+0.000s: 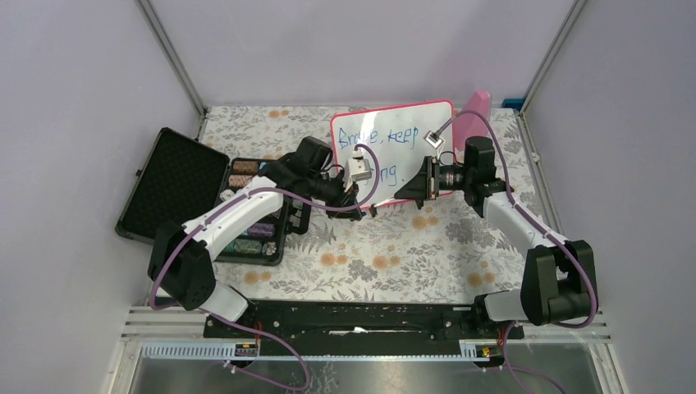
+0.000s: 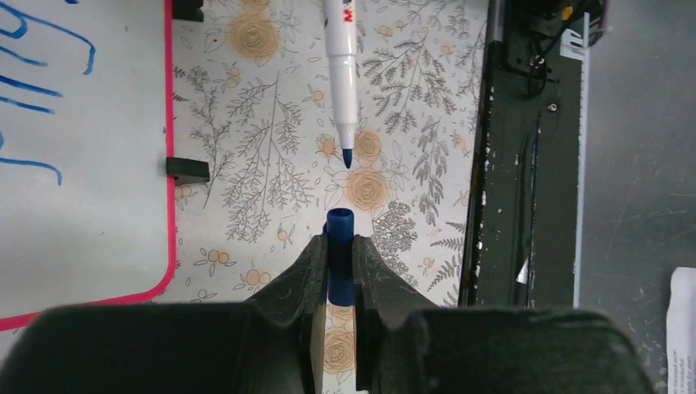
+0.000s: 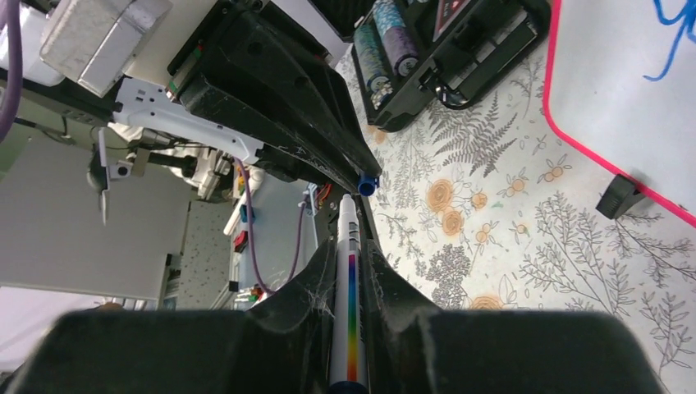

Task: Write a sentence on the whiteboard
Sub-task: Close the whiteboard marker at the center of the board.

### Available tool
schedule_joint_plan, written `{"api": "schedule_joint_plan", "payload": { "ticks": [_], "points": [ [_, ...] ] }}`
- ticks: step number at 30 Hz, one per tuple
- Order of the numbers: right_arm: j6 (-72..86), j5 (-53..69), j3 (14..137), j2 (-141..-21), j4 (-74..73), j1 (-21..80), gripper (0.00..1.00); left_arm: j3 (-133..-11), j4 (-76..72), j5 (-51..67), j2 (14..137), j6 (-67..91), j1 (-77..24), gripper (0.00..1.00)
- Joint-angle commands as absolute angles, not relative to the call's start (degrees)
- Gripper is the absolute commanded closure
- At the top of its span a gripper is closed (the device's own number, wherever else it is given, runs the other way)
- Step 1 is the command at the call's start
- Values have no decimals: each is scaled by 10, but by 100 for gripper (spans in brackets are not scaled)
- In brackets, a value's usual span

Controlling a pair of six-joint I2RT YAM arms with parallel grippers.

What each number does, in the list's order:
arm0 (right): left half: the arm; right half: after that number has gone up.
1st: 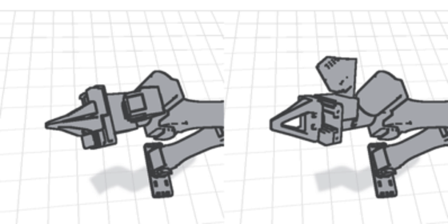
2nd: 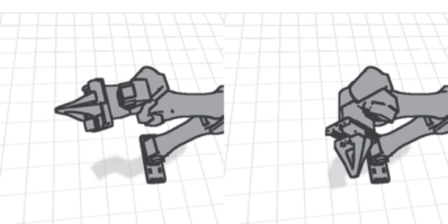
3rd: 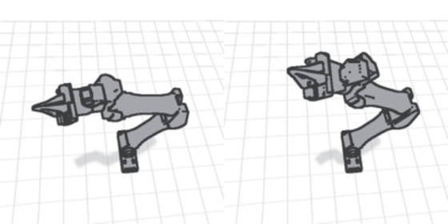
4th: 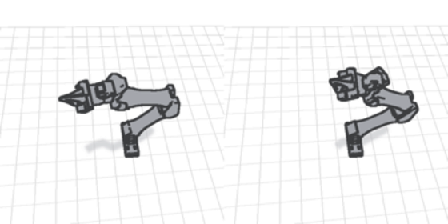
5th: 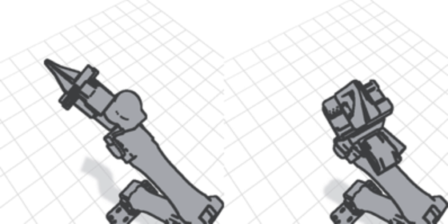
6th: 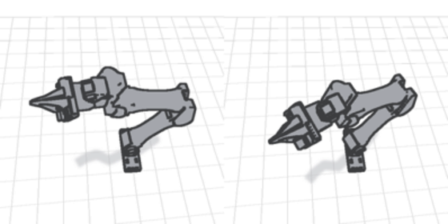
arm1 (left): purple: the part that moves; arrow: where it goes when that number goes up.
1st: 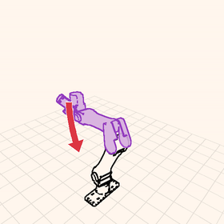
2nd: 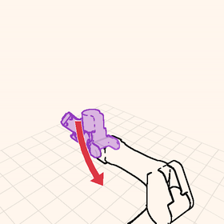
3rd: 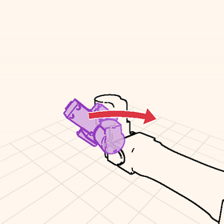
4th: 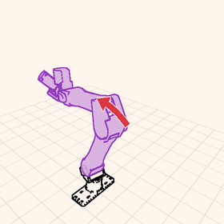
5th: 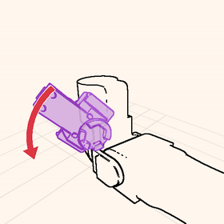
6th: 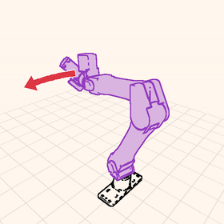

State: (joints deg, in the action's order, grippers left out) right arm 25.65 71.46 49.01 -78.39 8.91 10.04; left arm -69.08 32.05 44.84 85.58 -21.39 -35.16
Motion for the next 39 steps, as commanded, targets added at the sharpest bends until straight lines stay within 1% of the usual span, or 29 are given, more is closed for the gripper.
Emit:
{"api": "schedule_joint_plan", "payload": {
  "ticks": [1, 8, 14, 25, 39],
  "points": [
    [314, 759, 479, -788, 168, 106, 100, -725, 342, 500, 828, -239, -348, 100],
    [304, 766, 471, -778, 138, 106, 100, -724, 379, 473, 813, -293, -349, 100],
    [296, 762, 472, -775, 132, 116, 100, -722, 371, 474, 806, -273, -349, 100],
    [248, 742, 488, -776, 76, 130, 100, -733, 364, 474, 819, -256, -362, 100],
    [245, 738, 490, -782, 76, 136, 100, -732, 364, 476, 829, -259, -374, 100]
  ]
}}
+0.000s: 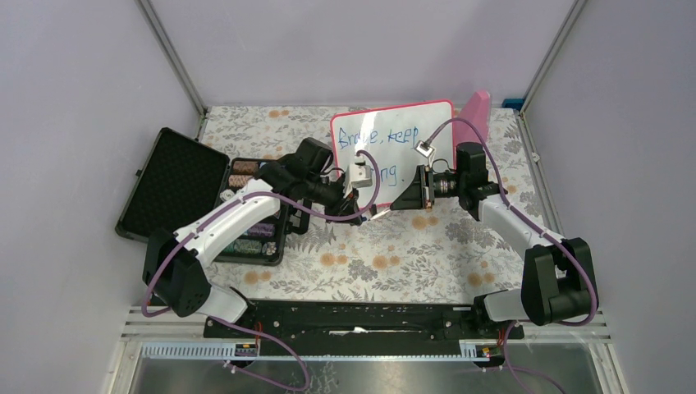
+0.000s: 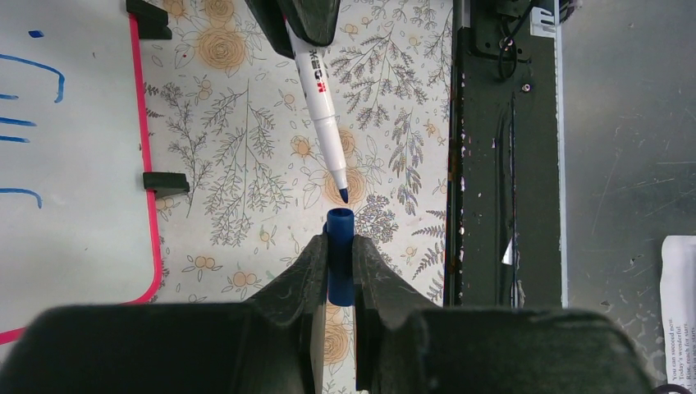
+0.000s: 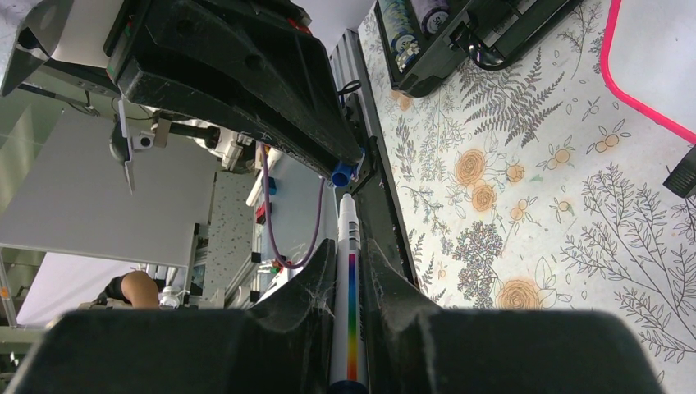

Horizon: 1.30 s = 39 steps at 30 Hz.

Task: Write a sentence on the whiteboard
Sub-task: Close the whiteboard marker at the center of the board.

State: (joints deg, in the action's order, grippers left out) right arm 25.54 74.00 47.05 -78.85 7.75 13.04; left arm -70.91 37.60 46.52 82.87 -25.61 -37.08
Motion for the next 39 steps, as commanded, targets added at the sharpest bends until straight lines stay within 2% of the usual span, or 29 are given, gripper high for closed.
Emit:
{"api": "schedule_joint_plan", "payload": {
  "ticks": [1, 23, 39],
  "points": [
    [246, 739, 490, -782, 78, 136, 100, -732, 364, 477, 829, -259, -376, 100],
    [234, 734, 498, -780, 64, 141, 100, -733, 381, 465, 836, -263, -394, 100],
    [206, 707, 504, -770, 42, 150, 100, -727, 299, 469, 851, -132, -394, 100]
  ]
}}
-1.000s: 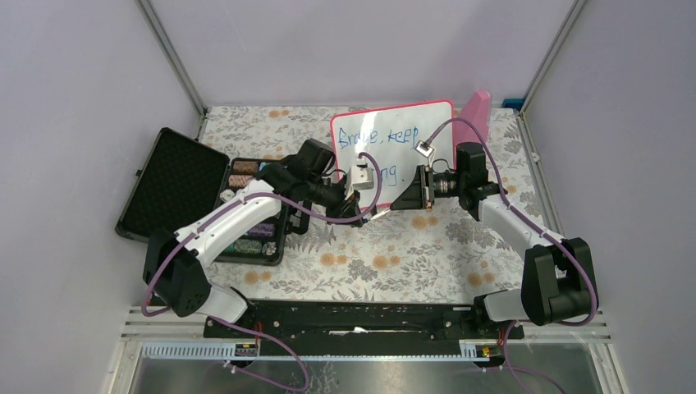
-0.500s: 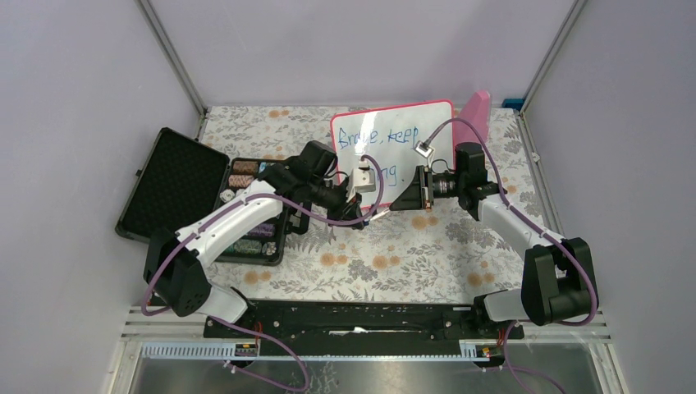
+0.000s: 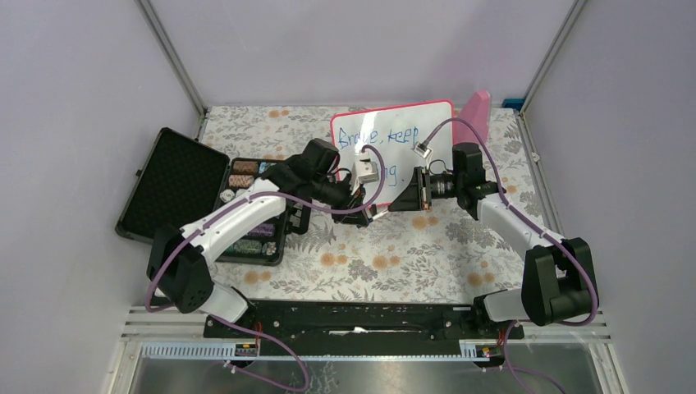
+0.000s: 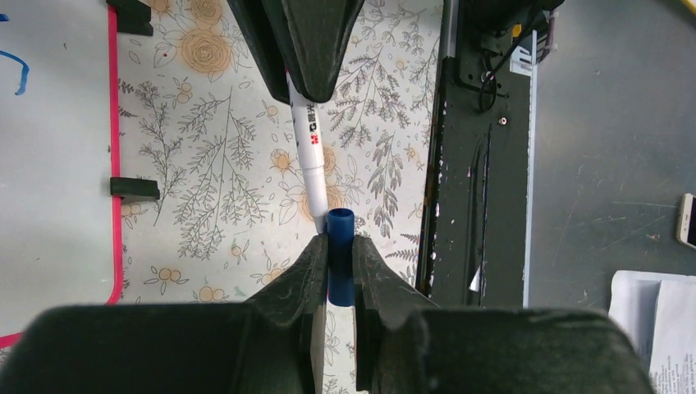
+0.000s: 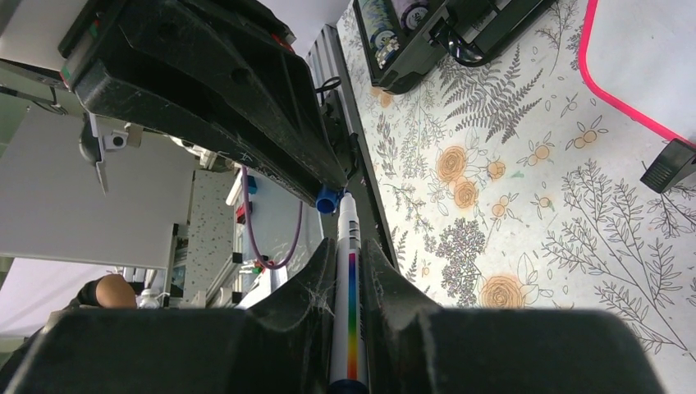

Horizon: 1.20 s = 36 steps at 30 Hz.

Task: Write a sentence on the whiteboard
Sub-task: Close the whiteboard marker at the center of the board.

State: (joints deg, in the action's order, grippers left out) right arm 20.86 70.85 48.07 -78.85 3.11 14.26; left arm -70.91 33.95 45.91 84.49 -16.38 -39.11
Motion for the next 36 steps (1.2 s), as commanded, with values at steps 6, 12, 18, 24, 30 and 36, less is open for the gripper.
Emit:
{"api": "schedule_joint_plan", "payload": {
  "ticks": [6, 12, 18, 24, 30, 36],
  "points": [
    [204, 700, 511, -772, 40, 152, 100, -738, 316, 474, 857, -145, -394, 100],
    [171, 666, 523, -769, -6, 150, 100, -693, 350, 479, 817, -172, -388, 100],
    [168, 676, 526, -771, -17, 150, 100, -651, 345, 487, 791, -163, -367, 100],
    [177, 702, 525, -769, -13, 156, 100, -662, 330, 488, 805, -150, -365, 100],
    [175, 706, 522, -770, -14, 163, 100, -669, 323, 495, 815, -143, -366, 100],
    [176, 712, 522, -771, -13, 169, 100, -670, 322, 488, 818, -143, -365, 100]
  ]
}}
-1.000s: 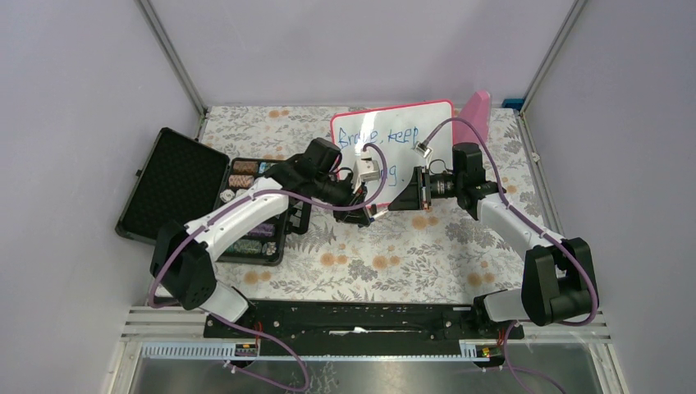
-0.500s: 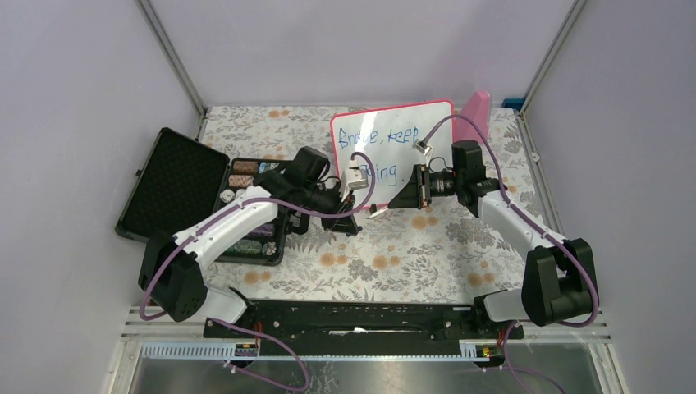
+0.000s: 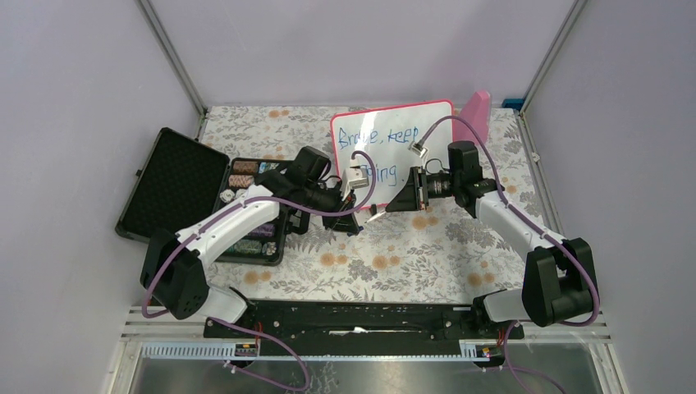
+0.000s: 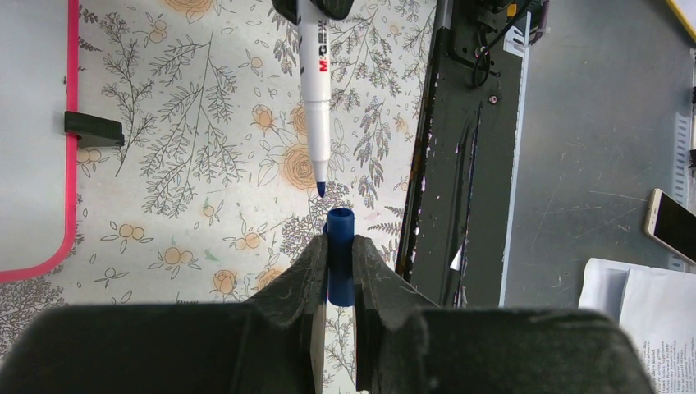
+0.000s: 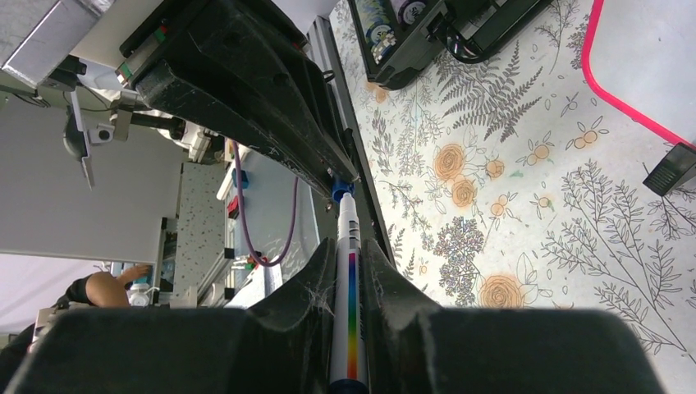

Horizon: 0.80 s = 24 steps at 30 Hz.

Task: Write a sentence on the whiteboard
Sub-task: Close the whiteboard marker at the center of the board.

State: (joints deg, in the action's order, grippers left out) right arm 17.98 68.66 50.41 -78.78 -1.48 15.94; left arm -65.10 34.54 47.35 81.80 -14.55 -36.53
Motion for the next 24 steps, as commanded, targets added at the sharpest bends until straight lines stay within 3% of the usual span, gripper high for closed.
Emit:
{"api": "schedule_joint_plan", "payload": {
  "ticks": [1, 24],
  "points": [
    [175, 713, 521, -772, -13, 171, 100, -670, 323, 487, 818, -143, -365, 100],
    [153, 704, 525, -773, -37, 179, 100, -663, 318, 497, 805, -139, -365, 100]
  ]
}}
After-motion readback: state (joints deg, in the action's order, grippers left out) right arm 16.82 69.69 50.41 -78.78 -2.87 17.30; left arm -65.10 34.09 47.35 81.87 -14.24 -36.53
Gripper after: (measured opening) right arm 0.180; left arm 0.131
